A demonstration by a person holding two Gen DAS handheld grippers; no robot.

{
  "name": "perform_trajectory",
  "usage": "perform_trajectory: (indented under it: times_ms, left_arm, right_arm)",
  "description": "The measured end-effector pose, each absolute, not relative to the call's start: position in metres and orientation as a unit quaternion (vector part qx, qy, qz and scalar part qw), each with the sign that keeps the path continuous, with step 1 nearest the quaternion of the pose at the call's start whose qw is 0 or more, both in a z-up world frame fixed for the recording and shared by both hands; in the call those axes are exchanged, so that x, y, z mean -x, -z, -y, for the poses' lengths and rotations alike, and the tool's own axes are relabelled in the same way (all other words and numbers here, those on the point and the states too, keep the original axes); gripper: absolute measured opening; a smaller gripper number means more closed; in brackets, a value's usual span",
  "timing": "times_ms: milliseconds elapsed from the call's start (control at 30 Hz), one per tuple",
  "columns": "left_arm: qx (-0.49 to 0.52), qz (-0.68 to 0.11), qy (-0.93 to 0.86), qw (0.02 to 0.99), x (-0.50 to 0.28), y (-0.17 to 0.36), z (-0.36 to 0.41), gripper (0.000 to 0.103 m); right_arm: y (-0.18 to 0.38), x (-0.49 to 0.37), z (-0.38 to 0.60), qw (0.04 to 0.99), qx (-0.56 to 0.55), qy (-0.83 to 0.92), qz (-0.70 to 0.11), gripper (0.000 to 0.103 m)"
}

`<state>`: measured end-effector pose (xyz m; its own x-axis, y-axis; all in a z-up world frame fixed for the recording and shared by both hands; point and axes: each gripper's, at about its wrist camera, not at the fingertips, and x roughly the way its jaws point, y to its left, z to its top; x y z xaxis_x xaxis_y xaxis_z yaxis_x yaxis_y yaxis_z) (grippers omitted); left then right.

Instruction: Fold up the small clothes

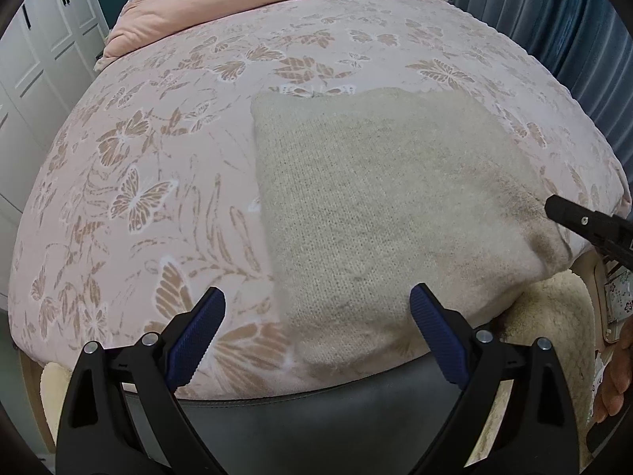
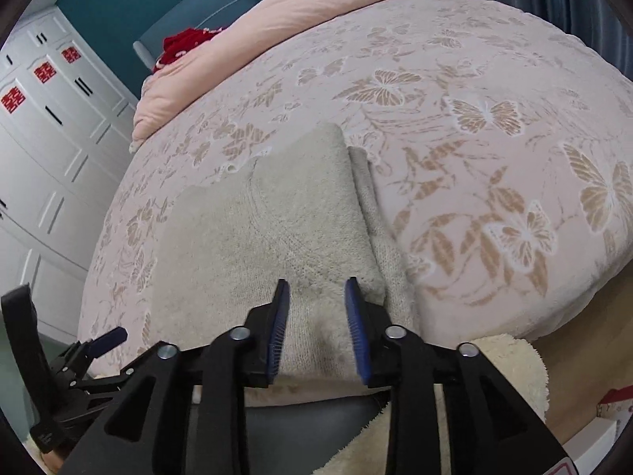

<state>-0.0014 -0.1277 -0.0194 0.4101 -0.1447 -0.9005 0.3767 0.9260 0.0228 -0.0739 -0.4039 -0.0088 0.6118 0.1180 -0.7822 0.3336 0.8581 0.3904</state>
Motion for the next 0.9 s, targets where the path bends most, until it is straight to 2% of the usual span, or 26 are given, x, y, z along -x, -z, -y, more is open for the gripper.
perform_trajectory:
  times_ms: [33, 67, 200, 233, 267, 300, 400, 467, 500, 600, 633, 667, 800, 900]
  left_arm:
    - [-0.108, -0.524, 0.154, 0.83, 0.001, 0.021, 0.125, 0.092]
    - [-0.103, -0.529, 0.151, 0.829, 0.0, 0.023, 0.122, 0.092]
    - [-0.084, -0.544, 0.141, 0.823, -0.002, 0.028, 0.115, 0.092]
    - [-0.082, -0.545, 0.14, 0.823, -0.002, 0.029, 0.115, 0.092]
    - [-0.084, -0.544, 0.14, 0.823, -0.002, 0.028, 0.116, 0.092]
    - [-0.087, -0.542, 0.142, 0.824, -0.002, 0.028, 0.117, 0.092]
    - [-0.1, -0.533, 0.146, 0.828, 0.001, 0.024, 0.121, 0.092]
    - [-0.103, -0.528, 0.149, 0.83, 0.002, 0.022, 0.122, 0.093]
    - [-0.104, -0.527, 0.149, 0.83, 0.002, 0.022, 0.123, 0.093]
    - [-0.104, -0.533, 0.15, 0.826, 0.0, 0.027, 0.126, 0.094]
    - [-0.103, -0.538, 0.151, 0.823, 0.0, 0.029, 0.127, 0.094]
    - [-0.104, -0.54, 0.153, 0.821, 0.0, 0.03, 0.128, 0.094]
    - [-0.111, -0.537, 0.149, 0.823, 0.003, 0.029, 0.126, 0.094]
    - [-0.101, -0.545, 0.144, 0.82, 0.0, 0.032, 0.124, 0.094]
  right_arm:
    - [0.005, 0.077, 0.408, 0.866, -0.262, 0.066, -0.421, 0.061]
    - [0.006, 0.077, 0.412, 0.866, -0.265, 0.064, -0.418, 0.061]
    - [0.042, 0.062, 0.422, 0.817, -0.292, 0.05, -0.495, 0.068]
    - [0.05, 0.06, 0.423, 0.807, -0.313, 0.035, -0.5, 0.06]
    - [0.053, 0.058, 0.421, 0.801, -0.331, 0.017, -0.498, 0.048]
    - [0.049, 0.057, 0.418, 0.803, -0.335, 0.007, -0.493, 0.018]
    - [0.003, 0.067, 0.419, 0.835, -0.368, -0.06, -0.404, 0.017]
    - [-0.01, 0.072, 0.425, 0.84, -0.382, -0.08, -0.376, 0.017]
    - [0.0, 0.069, 0.428, 0.839, -0.37, -0.067, -0.394, 0.017]
    - [0.072, 0.058, 0.432, 0.797, -0.294, 0.019, -0.527, 0.019]
    - [0.081, 0.062, 0.434, 0.791, -0.316, 0.013, -0.524, 0.023]
    - [0.074, 0.068, 0.437, 0.795, -0.332, 0.011, -0.508, 0.024]
    - [0.02, 0.072, 0.432, 0.839, -0.268, 0.065, -0.469, 0.043]
    - [-0.011, 0.059, 0.42, 0.862, -0.243, 0.045, -0.443, 0.043]
